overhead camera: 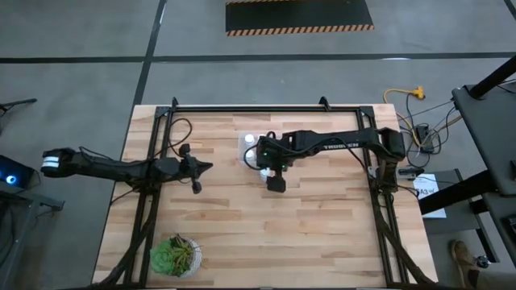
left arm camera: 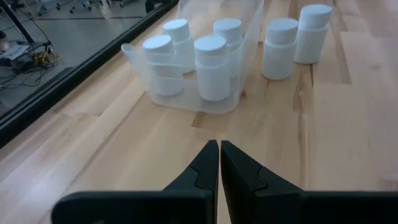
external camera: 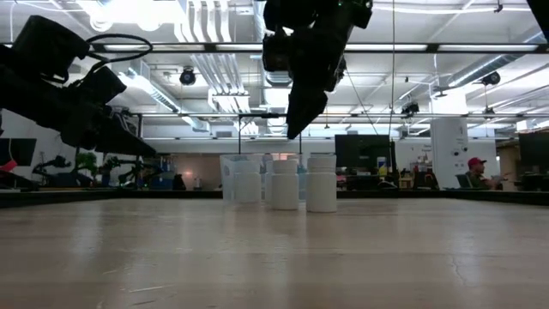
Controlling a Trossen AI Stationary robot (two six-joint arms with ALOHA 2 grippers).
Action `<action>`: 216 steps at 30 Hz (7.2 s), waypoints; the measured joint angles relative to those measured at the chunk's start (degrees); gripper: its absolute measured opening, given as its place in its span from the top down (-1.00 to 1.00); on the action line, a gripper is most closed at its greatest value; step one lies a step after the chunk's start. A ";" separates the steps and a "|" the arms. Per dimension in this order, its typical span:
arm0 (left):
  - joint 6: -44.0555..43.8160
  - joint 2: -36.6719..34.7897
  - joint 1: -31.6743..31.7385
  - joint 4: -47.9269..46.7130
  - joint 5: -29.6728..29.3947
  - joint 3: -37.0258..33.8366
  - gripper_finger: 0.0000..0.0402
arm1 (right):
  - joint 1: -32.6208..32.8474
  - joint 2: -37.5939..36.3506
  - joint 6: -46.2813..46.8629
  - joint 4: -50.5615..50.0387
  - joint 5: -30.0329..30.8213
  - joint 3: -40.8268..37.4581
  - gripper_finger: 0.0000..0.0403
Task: Pick and place pill bottles into a basket
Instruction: Put the top white pill bottle into the transparent bin
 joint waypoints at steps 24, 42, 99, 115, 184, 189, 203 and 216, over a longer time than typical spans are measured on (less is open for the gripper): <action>0.37 2.00 0.00 3.34 0.00 -0.02 1.00 | -2.99 2.35 -1.79 1.86 -0.35 -0.02 -0.56; 4.32 -2.99 0.00 7.44 0.69 -0.87 1.00 | -3.04 2.35 -2.40 2.07 -0.26 -0.36 -0.52; 4.80 -5.98 -0.01 7.62 2.46 -1.11 1.00 | -2.99 2.40 -2.14 14.83 -0.22 -8.53 -0.47; 4.78 -5.98 -0.02 7.63 2.49 -1.11 1.00 | -2.88 2.40 -2.23 15.31 -0.22 -9.11 0.21; 4.45 -5.96 -0.01 7.10 3.58 -1.11 1.00 | -21.76 1.61 -9.67 0.39 -2.22 3.85 0.31; 4.41 -5.96 0.00 7.13 3.58 -1.11 1.00 | -22.93 1.70 -9.68 3.45 -3.41 1.36 0.30; 4.34 -5.96 0.00 7.14 3.56 -1.11 1.00 | -24.51 1.74 -9.48 11.42 -6.01 -5.85 0.30; 4.34 -5.96 -0.01 7.14 3.54 -1.11 1.00 | -25.70 1.74 -9.37 13.37 -5.99 -8.22 0.30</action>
